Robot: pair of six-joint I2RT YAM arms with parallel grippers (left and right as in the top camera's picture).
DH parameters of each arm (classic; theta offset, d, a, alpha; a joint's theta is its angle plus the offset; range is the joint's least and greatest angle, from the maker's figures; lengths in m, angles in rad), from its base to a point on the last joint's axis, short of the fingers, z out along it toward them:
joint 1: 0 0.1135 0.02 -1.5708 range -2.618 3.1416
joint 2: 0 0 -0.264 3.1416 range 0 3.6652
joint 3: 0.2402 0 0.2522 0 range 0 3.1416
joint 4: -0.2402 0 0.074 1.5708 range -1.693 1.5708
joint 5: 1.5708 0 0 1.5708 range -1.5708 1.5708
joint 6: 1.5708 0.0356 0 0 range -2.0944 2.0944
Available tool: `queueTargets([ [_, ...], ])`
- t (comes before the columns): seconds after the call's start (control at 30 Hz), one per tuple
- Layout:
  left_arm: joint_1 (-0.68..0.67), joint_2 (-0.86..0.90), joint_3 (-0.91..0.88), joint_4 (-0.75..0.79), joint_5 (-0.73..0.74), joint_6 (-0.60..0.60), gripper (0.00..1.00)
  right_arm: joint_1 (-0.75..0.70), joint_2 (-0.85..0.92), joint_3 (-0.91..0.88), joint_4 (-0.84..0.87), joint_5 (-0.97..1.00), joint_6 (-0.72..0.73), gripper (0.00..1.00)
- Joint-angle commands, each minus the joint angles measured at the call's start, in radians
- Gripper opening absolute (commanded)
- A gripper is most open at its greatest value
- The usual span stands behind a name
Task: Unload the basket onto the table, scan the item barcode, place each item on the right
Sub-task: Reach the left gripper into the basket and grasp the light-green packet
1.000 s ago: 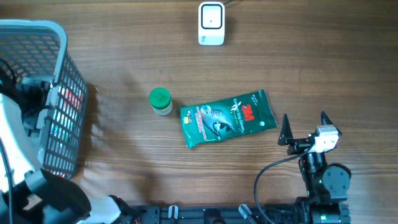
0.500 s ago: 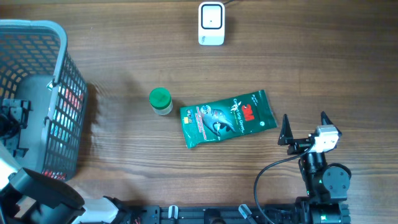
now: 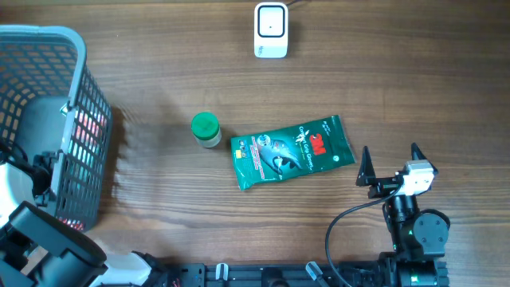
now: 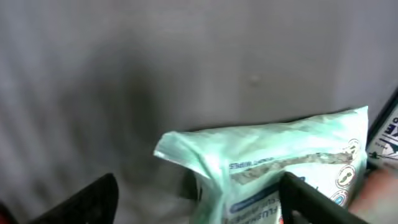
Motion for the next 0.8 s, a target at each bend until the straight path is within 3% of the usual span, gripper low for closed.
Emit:
queueTargets([
  [0.0,0.001,0.0,-0.017,0.018,0.036,0.012,0.4,-0.002,-0.006,-0.001,0.002,0.006,-0.011,1.0],
  [0.1,0.001,0.0,-0.017,0.037,0.106,0.012,0.04,-0.002,-0.006,-0.001,0.002,0.006,-0.011,1.0],
  [0.23,0.002,-0.029,0.054,0.009,0.126,0.016,0.04,-0.002,-0.006,-0.001,0.002,0.006,-0.011,1.0],
  [0.43,0.002,-0.22,0.439,-0.253,0.125,0.008,0.04,-0.002,-0.006,-0.001,0.002,0.006,-0.011,1.0],
  [0.57,0.002,-0.319,0.464,-0.273,0.106,-0.03,0.06,-0.002,-0.006,-0.001,0.002,0.006,-0.011,1.0],
  [0.6,0.002,-0.319,0.464,-0.292,0.052,-0.031,0.34,-0.002,-0.006,-0.001,0.002,0.006,-0.011,1.0],
  [0.63,0.002,-0.305,0.464,-0.308,0.007,-0.031,0.69,-0.002,-0.006,-0.001,0.002,0.006,-0.011,1.0],
  [0.7,0.002,-0.229,0.462,-0.357,-0.042,-0.031,1.0,-0.002,-0.006,-0.001,0.002,0.006,-0.011,1.0],
  [0.77,0.002,-0.124,0.461,-0.387,-0.041,-0.059,1.0,-0.002,-0.006,-0.001,0.002,0.006,-0.011,1.0],
])
